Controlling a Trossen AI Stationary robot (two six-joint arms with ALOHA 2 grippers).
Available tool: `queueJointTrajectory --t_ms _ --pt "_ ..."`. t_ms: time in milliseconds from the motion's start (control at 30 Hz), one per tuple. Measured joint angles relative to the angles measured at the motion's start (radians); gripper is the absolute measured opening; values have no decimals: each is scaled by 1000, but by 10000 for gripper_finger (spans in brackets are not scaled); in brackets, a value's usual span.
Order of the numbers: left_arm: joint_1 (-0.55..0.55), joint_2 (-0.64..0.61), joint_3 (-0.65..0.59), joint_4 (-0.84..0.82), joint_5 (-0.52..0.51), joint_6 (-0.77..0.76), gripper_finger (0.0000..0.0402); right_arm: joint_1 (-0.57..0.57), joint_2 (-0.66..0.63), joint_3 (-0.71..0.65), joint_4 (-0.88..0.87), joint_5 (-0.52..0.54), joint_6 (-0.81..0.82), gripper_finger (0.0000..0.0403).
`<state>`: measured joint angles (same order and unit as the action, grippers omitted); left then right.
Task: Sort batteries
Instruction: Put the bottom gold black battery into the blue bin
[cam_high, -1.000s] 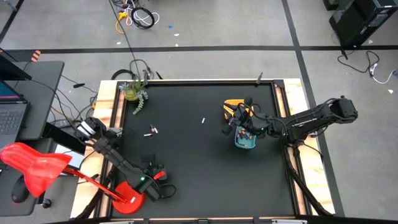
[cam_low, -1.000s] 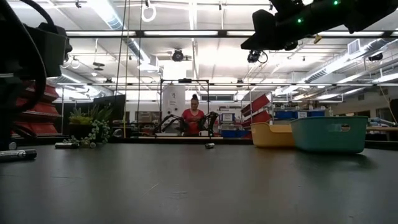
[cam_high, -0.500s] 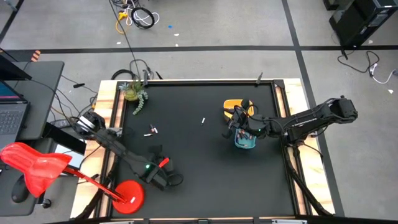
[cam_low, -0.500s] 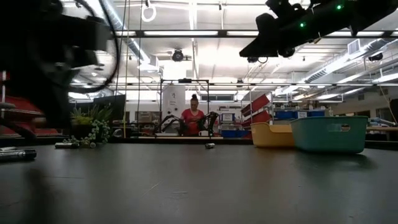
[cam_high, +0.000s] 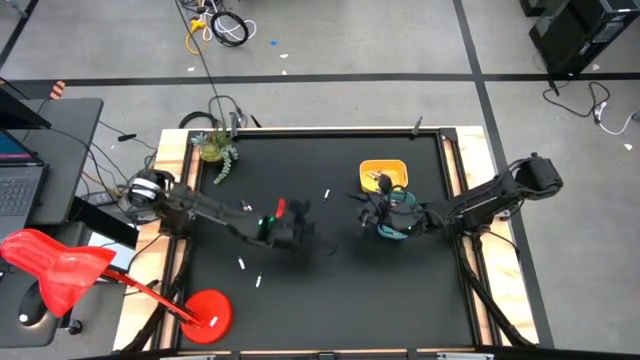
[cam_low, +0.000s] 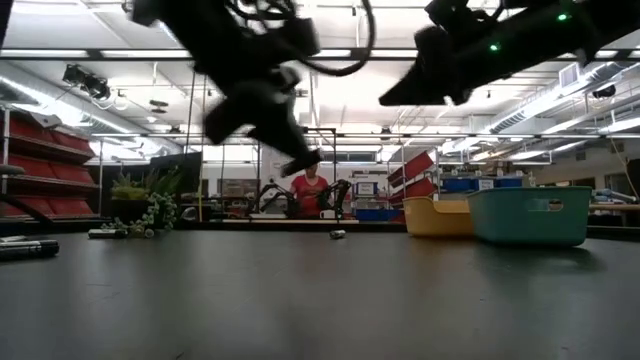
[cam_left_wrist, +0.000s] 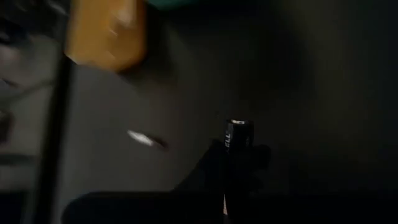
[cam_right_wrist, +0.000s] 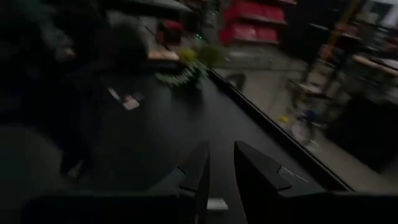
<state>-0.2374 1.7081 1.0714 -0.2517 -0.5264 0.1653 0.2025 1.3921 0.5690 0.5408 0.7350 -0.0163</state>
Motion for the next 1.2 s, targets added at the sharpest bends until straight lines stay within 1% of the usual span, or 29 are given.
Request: queueJointTrajectory --t_ms 100,167,233,300,433,567,667,767,833,1000,1100,1200 --pt "61 0 0 130 1 136 0 40 -25 0 -142 96 76 83" --pt "94 0 0 218 38 203 0 59 -35 0 -229 126 148 83" --pt "121 0 0 302 82 245 0 73 -34 -1 -276 151 197 87" --pt "139 0 0 395 125 271 0 85 -28 -13 -270 160 221 96" --pt "154 0 0 571 180 276 0 109 -26 -48 -234 160 224 121" --pt "155 0 0 748 212 267 0 130 -23 -62 -135 162 161 144" --pt "155 0 0 850 250 233 0 139 -20 -62 -41 169 84 152" --pt "155 -1 0 907 292 168 0 139 -8 -62 60 197 25 153" --pt "156 0 0 923 297 136 0 138 18 -62 156 203 -30 151" --pt "157 33 0 967 285 65 0 127 139 -62 471 205 -205 151" --pt "157 52 0 965 210 61 0 121 211 -62 664 217 -317 151" --pt "158 65 0 969 163 72 0 122 256 -62 786 217 -399 151"
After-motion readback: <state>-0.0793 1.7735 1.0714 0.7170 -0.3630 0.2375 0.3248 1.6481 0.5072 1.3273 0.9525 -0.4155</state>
